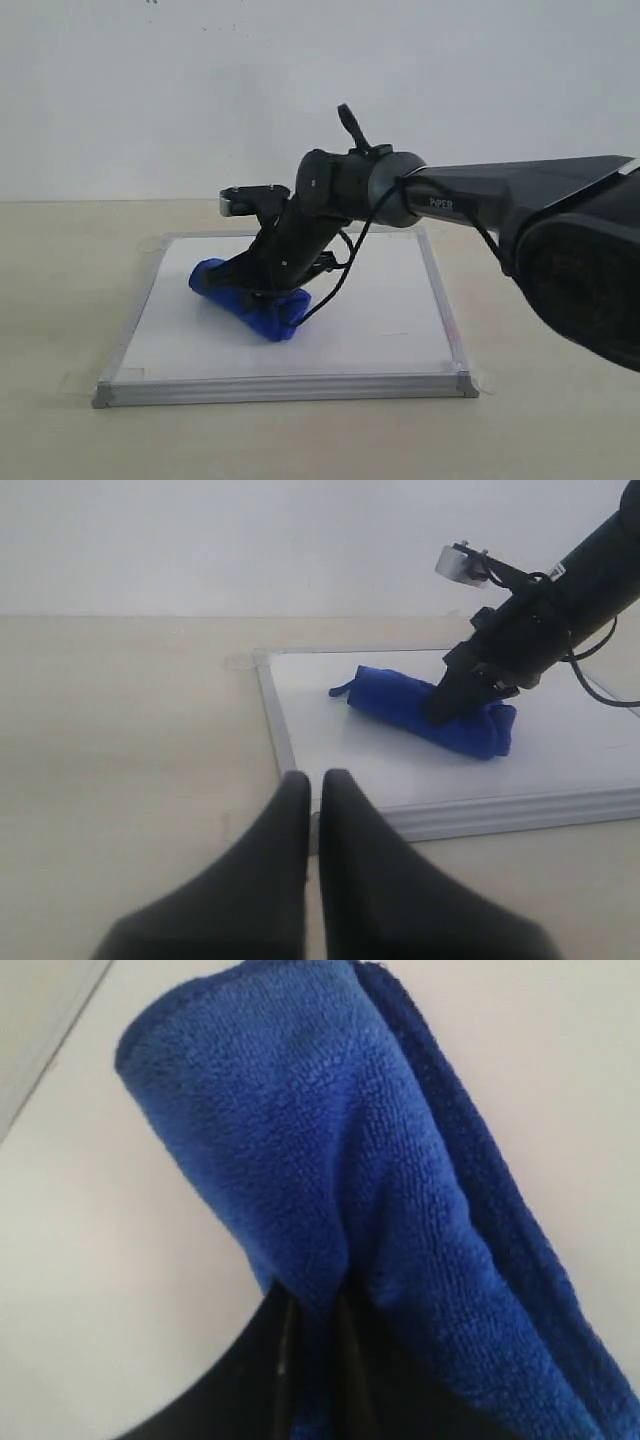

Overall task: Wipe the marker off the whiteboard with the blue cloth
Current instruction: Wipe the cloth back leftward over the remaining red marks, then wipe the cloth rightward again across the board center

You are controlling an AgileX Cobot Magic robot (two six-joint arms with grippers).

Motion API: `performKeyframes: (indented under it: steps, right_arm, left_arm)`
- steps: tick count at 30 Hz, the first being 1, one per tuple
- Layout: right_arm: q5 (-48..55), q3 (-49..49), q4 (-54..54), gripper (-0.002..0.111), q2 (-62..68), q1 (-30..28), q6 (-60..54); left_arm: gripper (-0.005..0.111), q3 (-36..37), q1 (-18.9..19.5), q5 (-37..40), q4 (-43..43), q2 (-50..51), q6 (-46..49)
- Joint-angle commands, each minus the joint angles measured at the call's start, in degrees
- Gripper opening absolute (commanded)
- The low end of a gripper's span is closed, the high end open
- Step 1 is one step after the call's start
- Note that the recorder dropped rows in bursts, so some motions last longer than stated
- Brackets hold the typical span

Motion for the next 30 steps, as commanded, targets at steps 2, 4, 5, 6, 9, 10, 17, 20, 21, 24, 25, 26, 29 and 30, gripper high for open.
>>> performKeyframes:
  steps: [2, 4, 5, 6, 9, 10, 17, 20, 21, 24, 25, 26, 29, 30]
  right_arm:
    - [5.8, 0.5, -25.1, 0.000, -0.7, 0.0, 17.7]
    - [6.1, 0.5, -28.7, 0.000, -1.0, 0.0, 20.9]
    - [5.4, 0.5, -28.5, 0.000, -1.3, 0.0, 21.4]
    - [4.2, 0.5, -27.3, 0.000, -1.3, 0.1, 21.4]
    - [-0.5, 0.5, -19.4, 0.000, -1.3, 1.0, 17.0]
    - [-2.5, 0.5, -16.3, 0.000, -1.1, 1.4, 14.0]
    - [-9.6, 0.5, 4.2, 0.000, -1.0, 5.1, -8.7]
    - [-10.0, 0.5, 3.0, 0.000, -1.0, 5.6, -11.1]
    - [-10.2, 0.5, 2.0, 0.000, -1.0, 5.6, -10.7]
    - [-10.4, 0.5, -3.9, 0.000, -1.0, 5.0, -5.7]
    - [-9.9, 0.5, -6.4, 0.000, -1.0, 4.6, -3.3]
    - [-9.5, 0.5, -8.6, 0.000, -1.0, 4.3, -0.4]
    - [-7.2, 0.5, -18.4, 0.000, -1.0, 3.3, 8.5]
    - [-6.2, 0.5, -21.6, 0.000, -1.0, 2.9, 10.8]
  left_arm:
    - [0.004, 0.2, 0.1, -0.2, 0.0, -0.2, 0.3]
    - [0.004, 0.2, 0.1, -0.2, 0.0, -0.2, 0.3]
    - [0.004, 0.2, 0.1, -0.2, 0.0, -0.2, 0.3]
    - [0.004, 0.2, 0.1, -0.2, 0.0, -0.2, 0.3]
    - [0.004, 0.2, 0.1, -0.2, 0.0, -0.2, 0.3]
    - [0.004, 0.2, 0.1, -0.2, 0.0, -0.2, 0.3]
    - [0.004, 0.2, 0.1, -0.2, 0.0, -0.2, 0.3]
    - [0.004, 0.2, 0.1, -0.2, 0.0, -0.2, 0.3]
    - [0.004, 0.2, 0.1, -0.2, 0.0, -0.2, 0.3]
    - [0.004, 0.2, 0.1, -0.2, 0.0, -0.2, 0.3]
    - [0.004, 0.2, 0.1, -0.2, 0.0, -0.2, 0.3]
    - [0.004, 0.2, 0.1, -0.2, 0.0, -0.2, 0.3]
    - [0.004, 0.2, 0.1, -0.2, 0.0, -0.2, 0.3]
    - [0.004, 0.2, 0.1, -0.2, 0.0, -0.2, 0.3]
